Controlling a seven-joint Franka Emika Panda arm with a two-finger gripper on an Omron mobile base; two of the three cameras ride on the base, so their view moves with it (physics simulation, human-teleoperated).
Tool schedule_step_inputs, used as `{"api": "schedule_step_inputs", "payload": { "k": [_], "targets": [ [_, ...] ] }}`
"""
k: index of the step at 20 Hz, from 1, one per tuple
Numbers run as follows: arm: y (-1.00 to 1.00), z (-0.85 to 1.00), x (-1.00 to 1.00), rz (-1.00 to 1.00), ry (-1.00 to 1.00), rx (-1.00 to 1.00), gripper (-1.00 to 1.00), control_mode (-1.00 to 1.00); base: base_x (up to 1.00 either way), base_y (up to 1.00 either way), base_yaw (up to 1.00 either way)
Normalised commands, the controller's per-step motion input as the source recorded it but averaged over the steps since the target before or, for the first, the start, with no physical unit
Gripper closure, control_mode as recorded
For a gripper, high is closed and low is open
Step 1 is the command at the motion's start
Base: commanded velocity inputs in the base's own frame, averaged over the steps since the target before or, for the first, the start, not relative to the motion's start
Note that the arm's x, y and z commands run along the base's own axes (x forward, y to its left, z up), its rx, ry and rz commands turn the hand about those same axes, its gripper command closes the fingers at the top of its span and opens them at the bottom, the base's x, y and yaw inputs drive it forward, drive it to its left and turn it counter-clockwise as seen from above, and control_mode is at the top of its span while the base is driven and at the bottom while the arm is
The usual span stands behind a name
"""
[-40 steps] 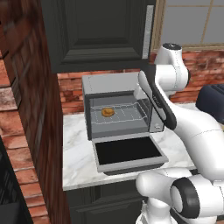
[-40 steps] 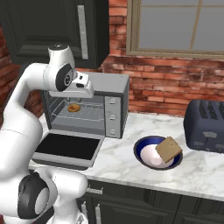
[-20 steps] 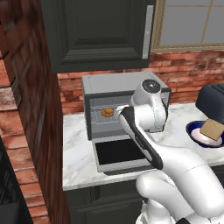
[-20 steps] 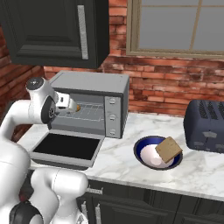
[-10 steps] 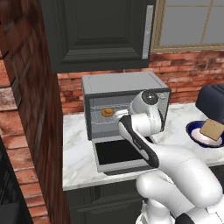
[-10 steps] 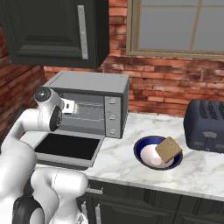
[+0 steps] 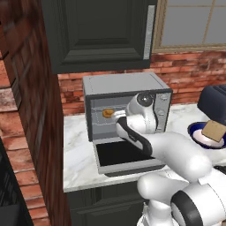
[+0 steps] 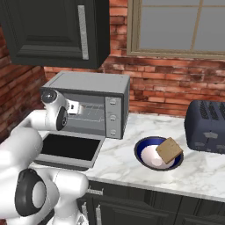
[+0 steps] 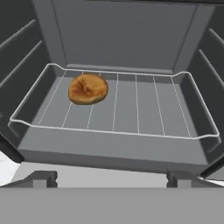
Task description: Pick up the heated bread from the toaster oven and place it in the bowl. Then move the bread bowl to the dining counter.
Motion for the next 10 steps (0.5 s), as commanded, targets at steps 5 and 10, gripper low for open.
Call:
{"api": "schedule_step_inputs", "payload": {
  "k": [5, 10],
  "targets": [
    [-0.02, -0.31, 0.31, -0.05, 0.00, 0.00, -1.00, -1.00, 0.00, 0.00, 0.00],
    [-0.03, -0.29, 0.28, -0.04, 0.00, 0.00, -1.00, -1.00, 0.00, 0.00, 0.00]
  ]
}}
